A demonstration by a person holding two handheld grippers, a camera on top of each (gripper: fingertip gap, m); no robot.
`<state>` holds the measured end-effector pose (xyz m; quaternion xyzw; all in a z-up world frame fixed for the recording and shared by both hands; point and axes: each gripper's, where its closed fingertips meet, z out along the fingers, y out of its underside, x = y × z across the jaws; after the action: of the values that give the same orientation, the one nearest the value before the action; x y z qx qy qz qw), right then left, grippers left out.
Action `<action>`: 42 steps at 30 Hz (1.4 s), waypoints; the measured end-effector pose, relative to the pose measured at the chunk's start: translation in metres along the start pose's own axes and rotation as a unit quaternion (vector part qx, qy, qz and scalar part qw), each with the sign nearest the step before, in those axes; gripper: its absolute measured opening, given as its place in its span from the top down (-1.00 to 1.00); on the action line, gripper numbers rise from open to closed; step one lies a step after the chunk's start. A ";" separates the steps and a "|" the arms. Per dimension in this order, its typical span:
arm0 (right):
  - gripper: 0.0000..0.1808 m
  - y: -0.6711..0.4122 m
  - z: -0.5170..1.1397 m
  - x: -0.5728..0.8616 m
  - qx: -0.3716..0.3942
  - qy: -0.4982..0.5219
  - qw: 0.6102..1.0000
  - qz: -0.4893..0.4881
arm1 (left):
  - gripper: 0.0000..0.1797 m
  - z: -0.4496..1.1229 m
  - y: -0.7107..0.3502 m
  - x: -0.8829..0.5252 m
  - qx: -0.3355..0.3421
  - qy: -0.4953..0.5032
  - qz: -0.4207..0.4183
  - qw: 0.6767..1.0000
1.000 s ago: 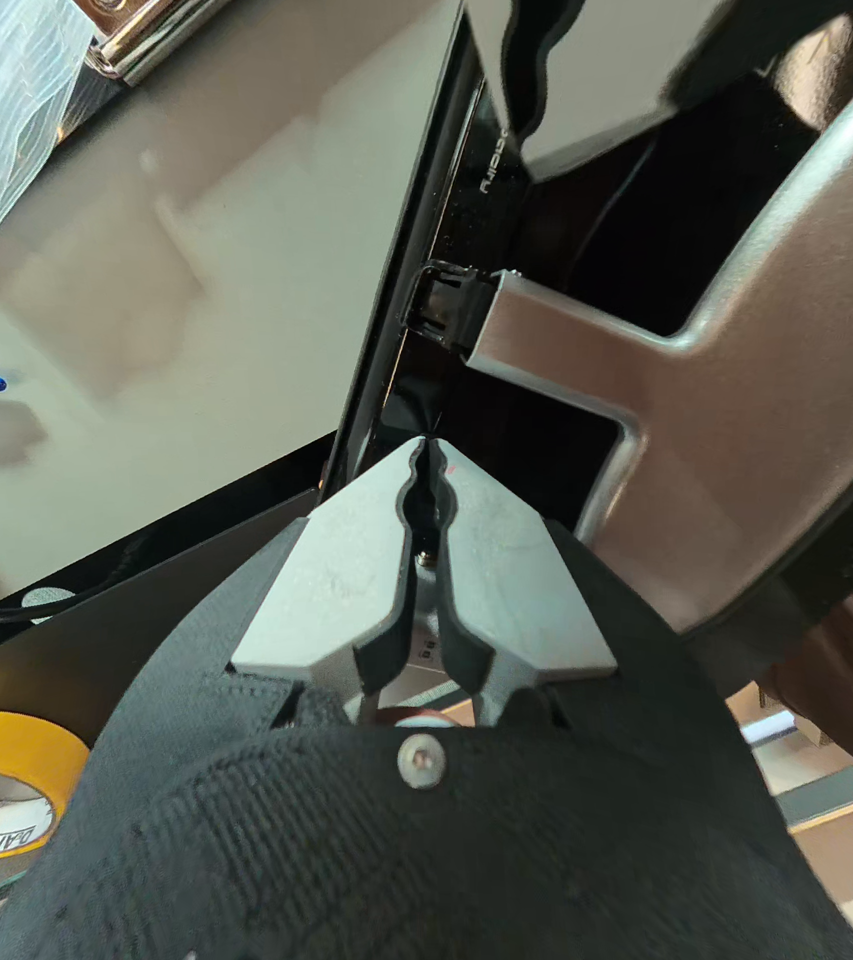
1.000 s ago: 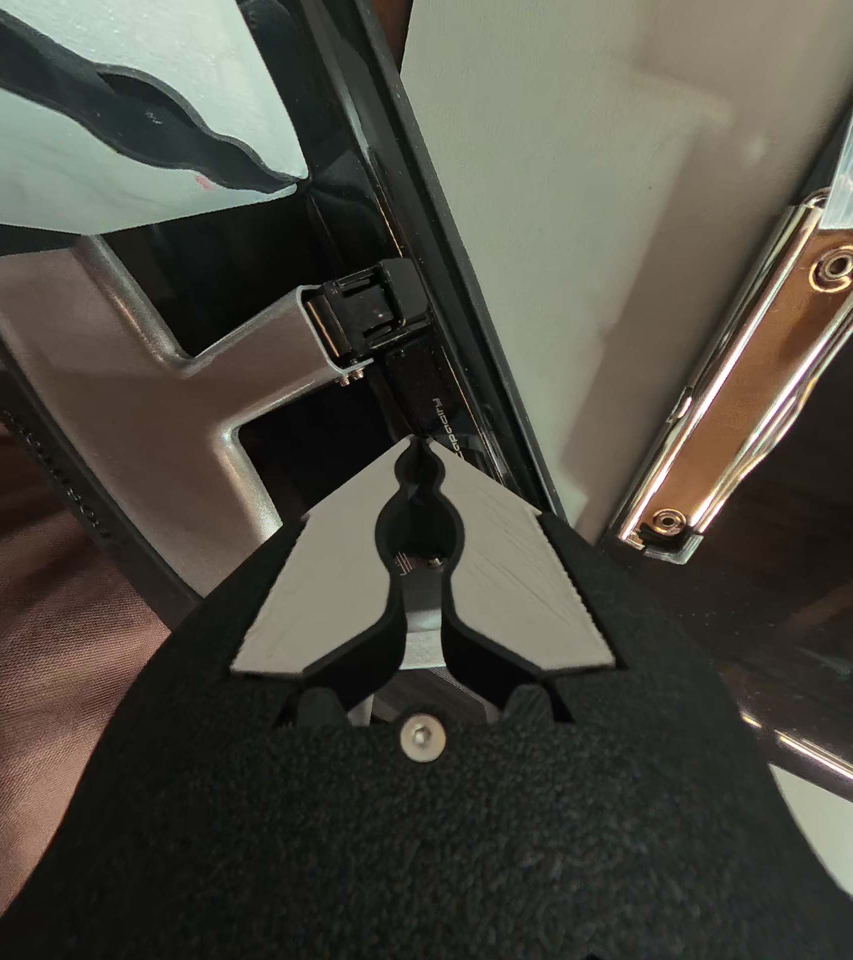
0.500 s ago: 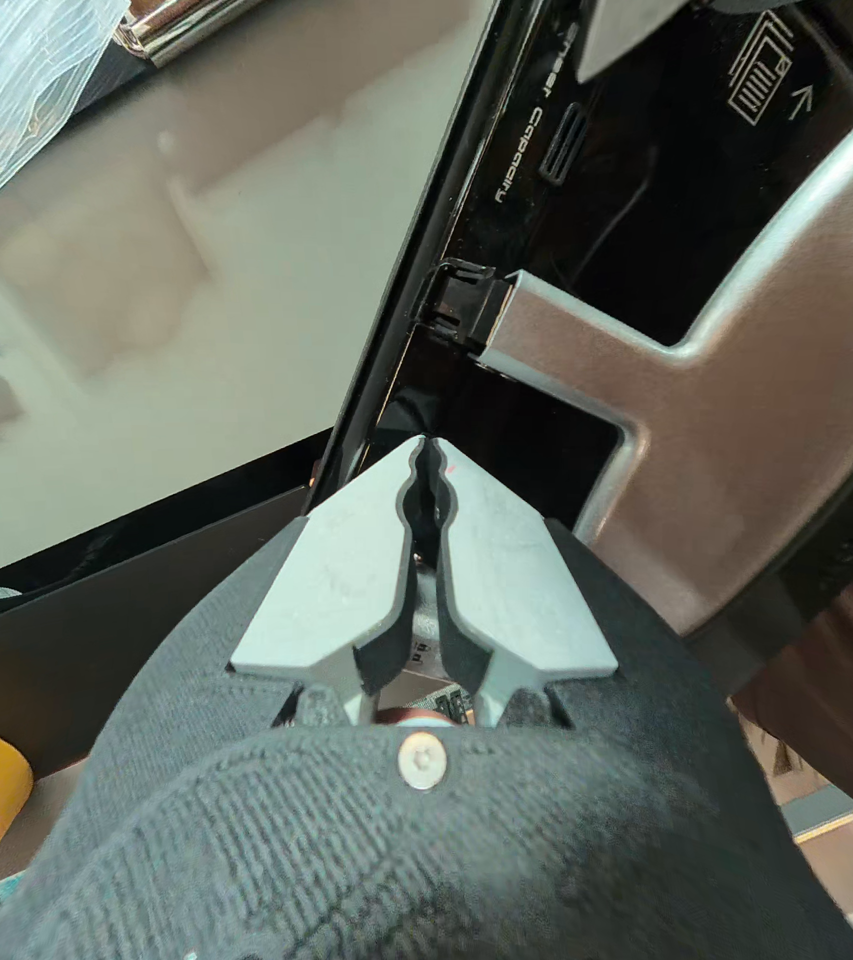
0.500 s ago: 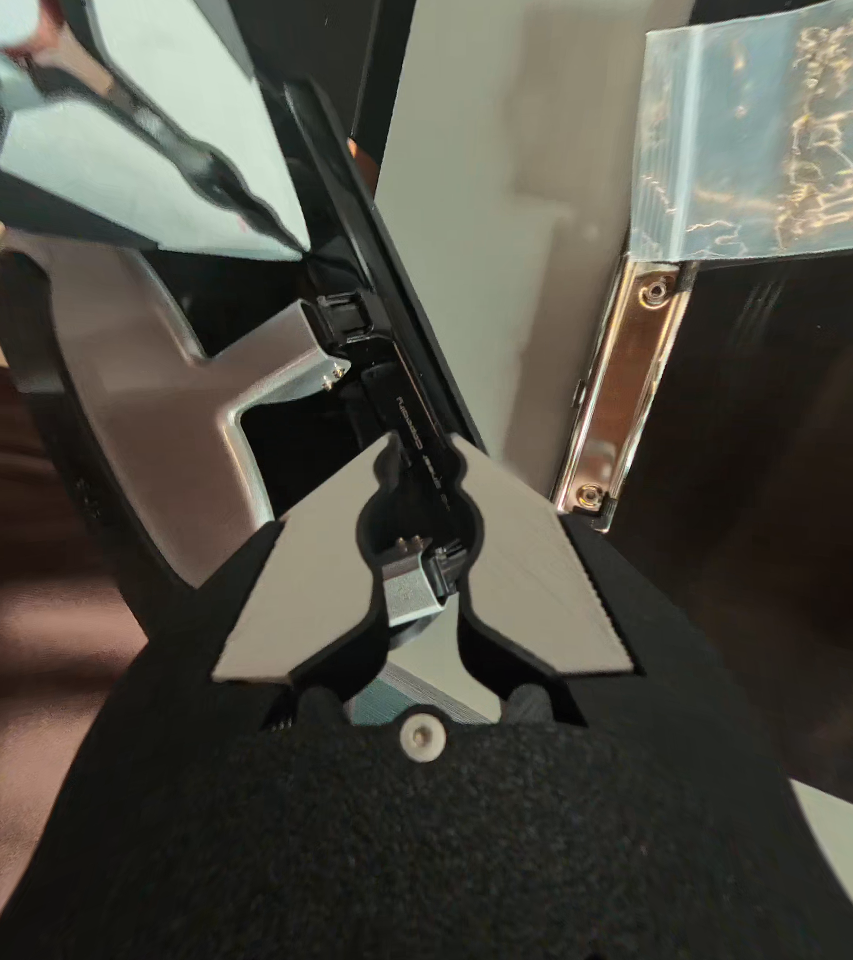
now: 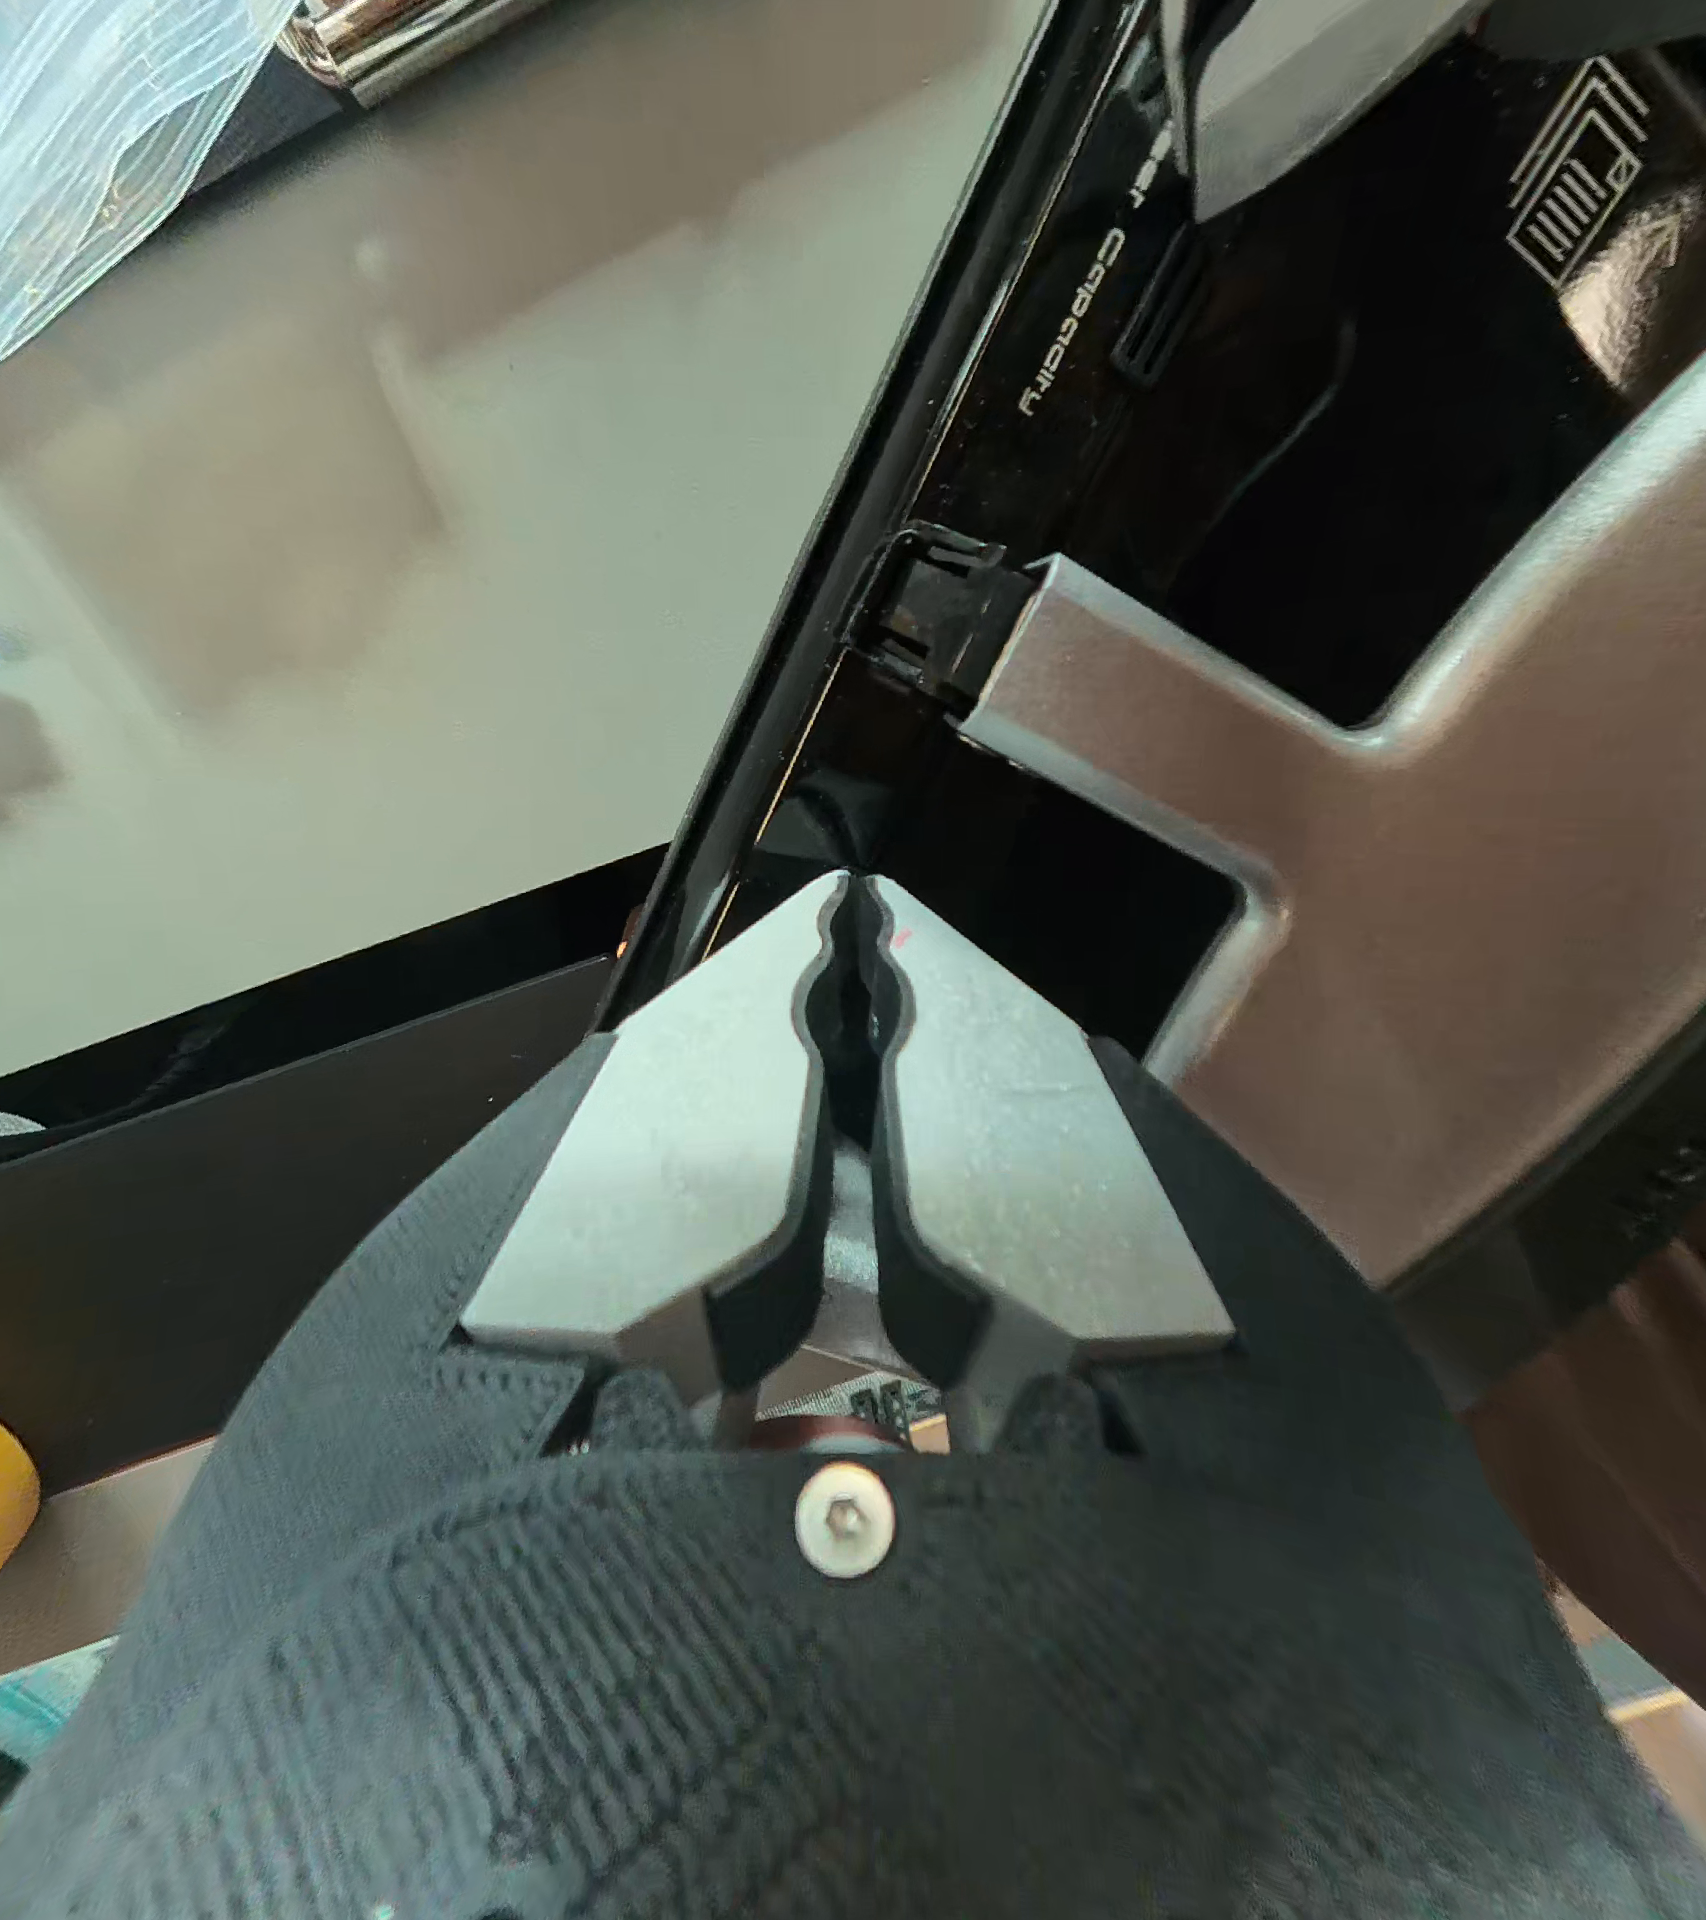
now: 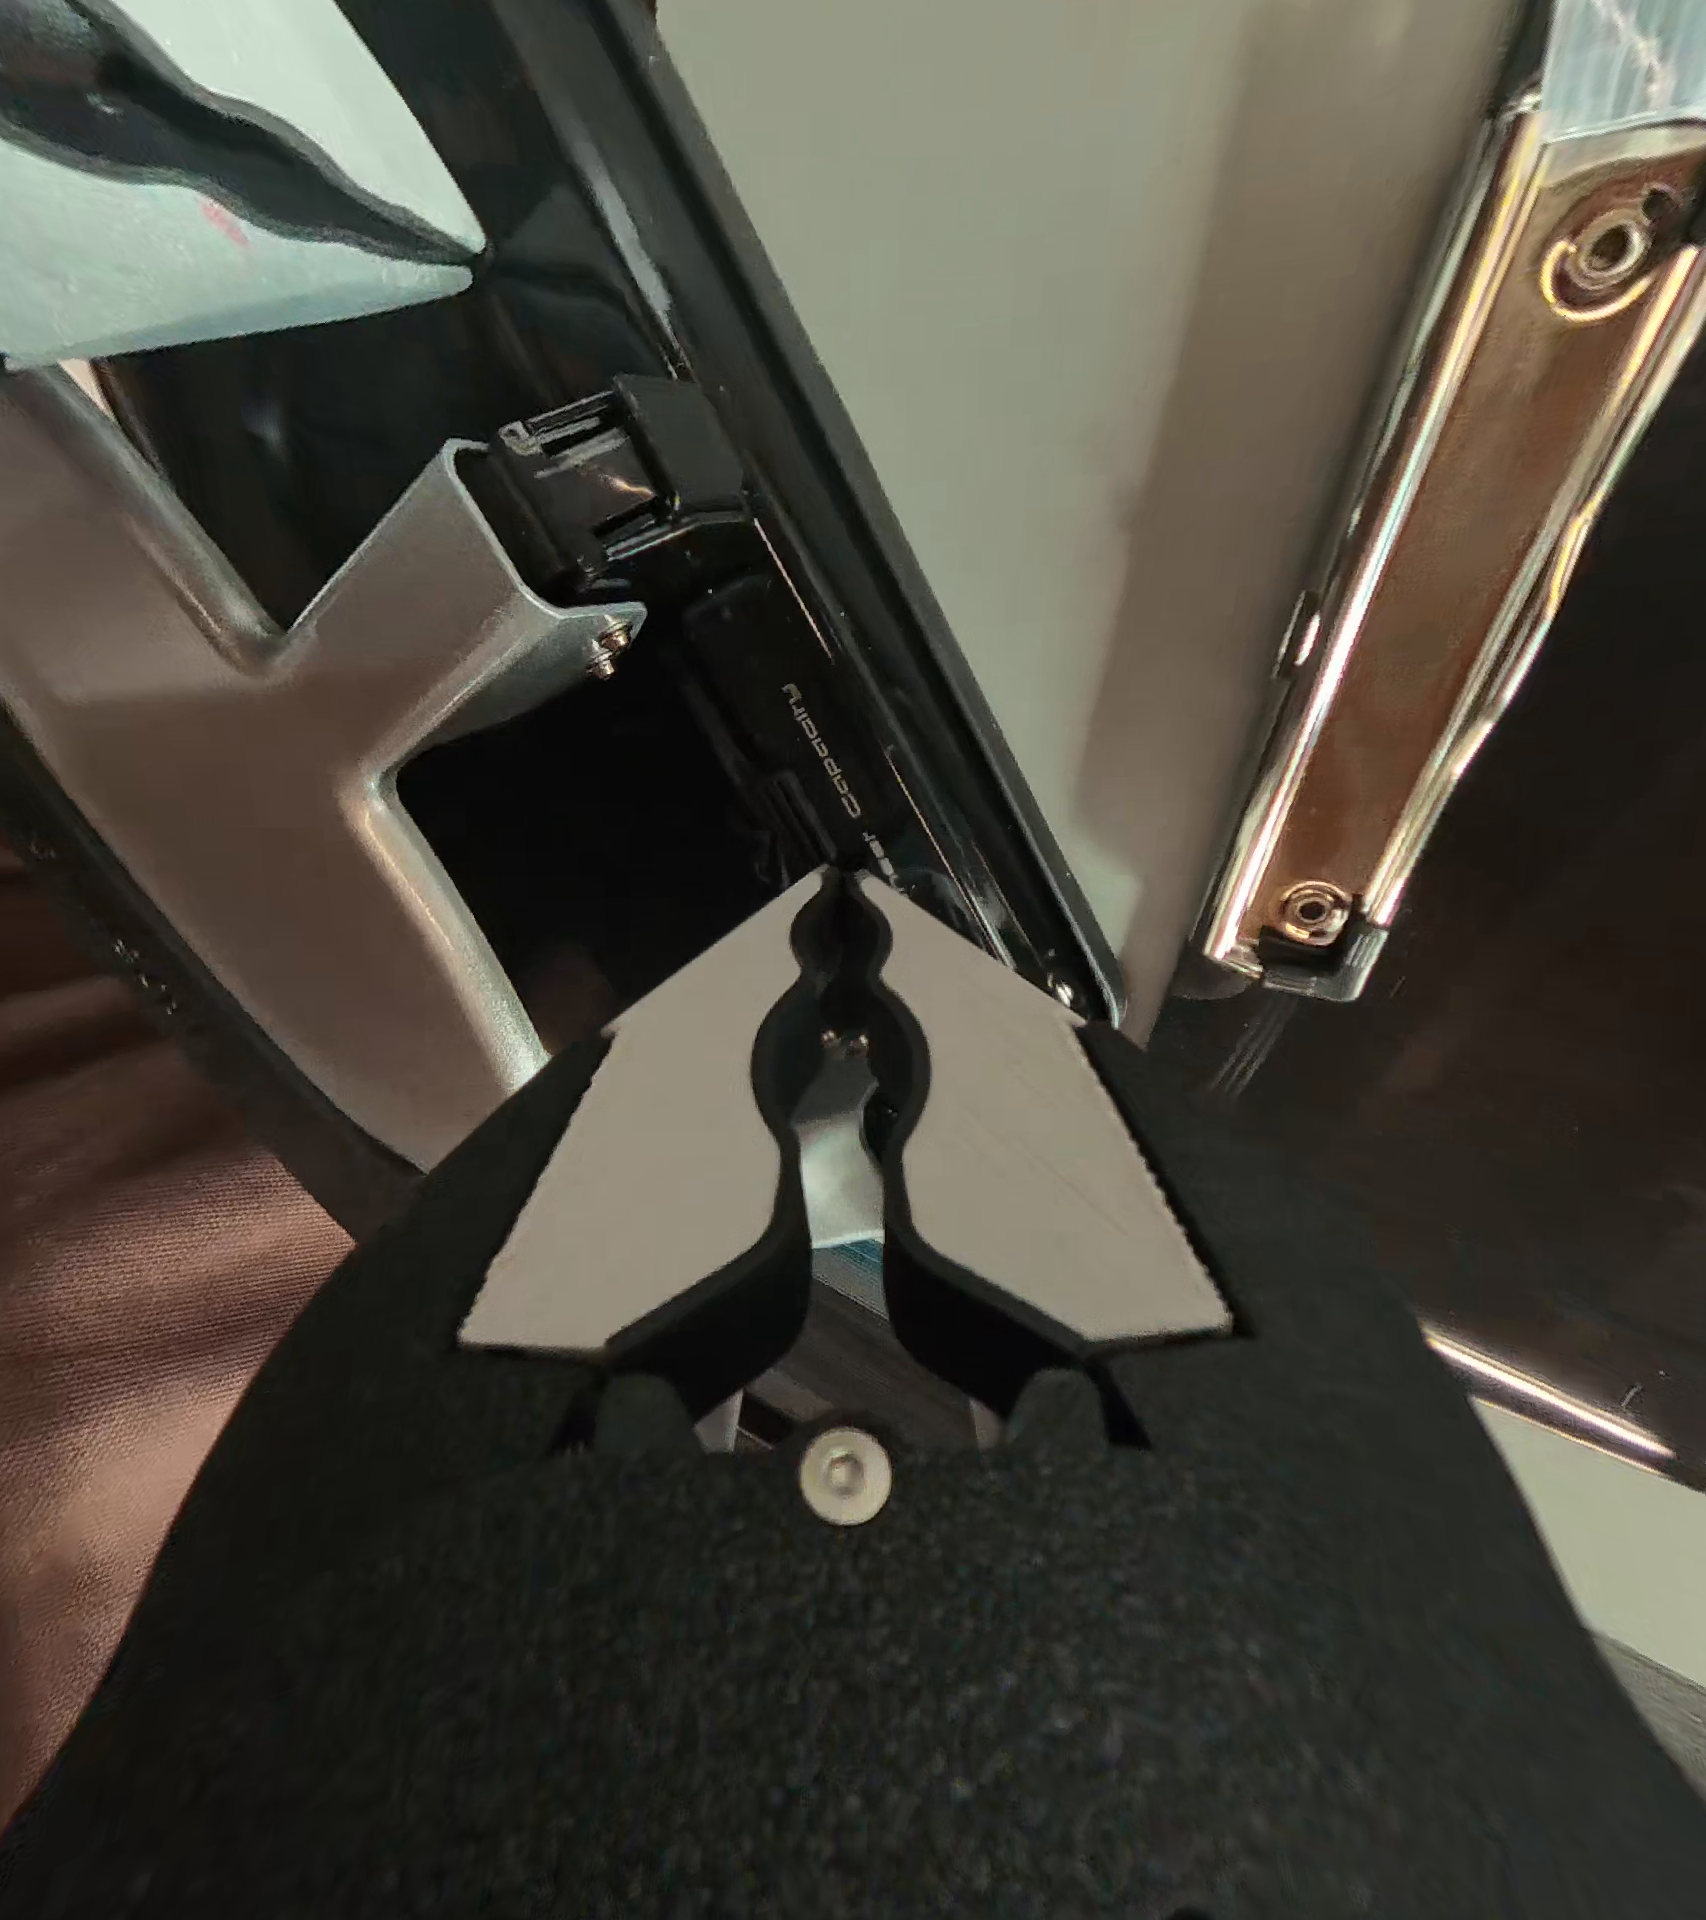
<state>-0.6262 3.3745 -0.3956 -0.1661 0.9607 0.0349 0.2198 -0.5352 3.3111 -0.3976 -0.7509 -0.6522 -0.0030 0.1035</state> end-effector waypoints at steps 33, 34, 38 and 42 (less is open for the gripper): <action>1.00 -0.011 0.002 -0.008 -0.035 0.061 0.997 0.026 | 1.00 -0.001 -0.001 -0.001 0.017 0.015 -0.016 1.000; 1.00 -0.011 0.002 -0.008 -0.042 0.077 0.996 0.018 | 1.00 -0.001 -0.002 -0.001 0.020 0.014 -0.016 1.000; 1.00 -0.011 0.003 -0.007 -0.035 0.054 0.997 0.038 | 1.00 0.000 -0.002 0.000 0.022 0.013 -0.022 0.999; 1.00 -0.012 0.003 -0.007 -0.003 0.053 0.997 0.055 | 1.00 0.001 -0.009 -0.003 0.055 -0.006 -0.028 0.998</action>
<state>-0.6149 3.3654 -0.3957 -0.1153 0.9785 0.0411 0.1659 -0.5444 3.3098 -0.3979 -0.7255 -0.6727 0.0347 0.1410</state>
